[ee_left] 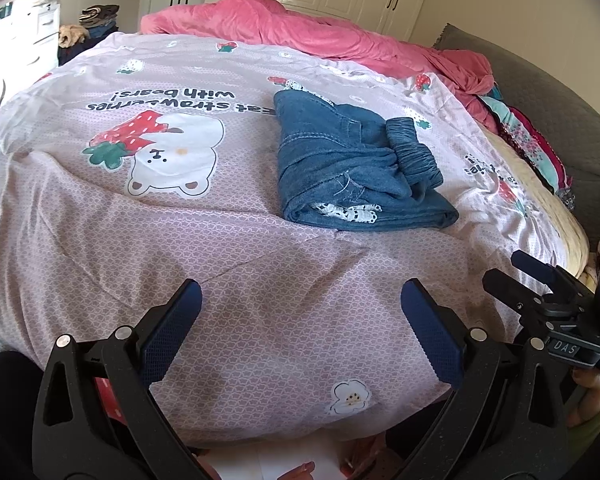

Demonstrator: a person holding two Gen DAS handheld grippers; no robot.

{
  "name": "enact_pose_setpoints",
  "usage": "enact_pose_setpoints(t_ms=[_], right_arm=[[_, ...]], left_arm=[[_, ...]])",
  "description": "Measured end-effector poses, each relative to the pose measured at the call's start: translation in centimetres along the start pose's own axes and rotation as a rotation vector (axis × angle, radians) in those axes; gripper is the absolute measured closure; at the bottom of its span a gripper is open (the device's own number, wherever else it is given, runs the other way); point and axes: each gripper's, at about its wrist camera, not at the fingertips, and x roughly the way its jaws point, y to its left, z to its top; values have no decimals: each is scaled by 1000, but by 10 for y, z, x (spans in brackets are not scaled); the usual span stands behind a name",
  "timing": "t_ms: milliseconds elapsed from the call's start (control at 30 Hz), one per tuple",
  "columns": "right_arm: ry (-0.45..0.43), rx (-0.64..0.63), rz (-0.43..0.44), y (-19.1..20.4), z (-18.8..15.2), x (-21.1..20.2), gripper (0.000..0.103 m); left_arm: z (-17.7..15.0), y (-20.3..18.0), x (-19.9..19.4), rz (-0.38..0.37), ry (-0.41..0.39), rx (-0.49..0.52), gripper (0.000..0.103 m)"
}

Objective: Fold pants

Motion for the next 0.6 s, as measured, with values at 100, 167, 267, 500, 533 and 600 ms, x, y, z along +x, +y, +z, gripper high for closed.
enact_pose_setpoints(t_ms=[100, 167, 267, 500, 533, 600], right_arm=[[1, -2, -1, 1, 0, 1, 4], [1, -1, 0, 1, -1, 1, 4], [0, -2, 0, 1, 0, 0, 4], [-1, 0, -4, 1, -1, 1, 4], [0, 1, -4, 1, -1, 1, 4], [0, 3, -5, 0, -2, 1, 4]], left_arm=[[0, 0, 0, 2, 2, 0, 9], [0, 0, 0, 5, 2, 0, 9], [-1, 1, -1, 7, 2, -2, 9], [-1, 0, 0, 17, 5, -10, 9], [-1, 0, 0, 16, 5, -9, 9], [-1, -1, -1, 18, 6, -7, 9]])
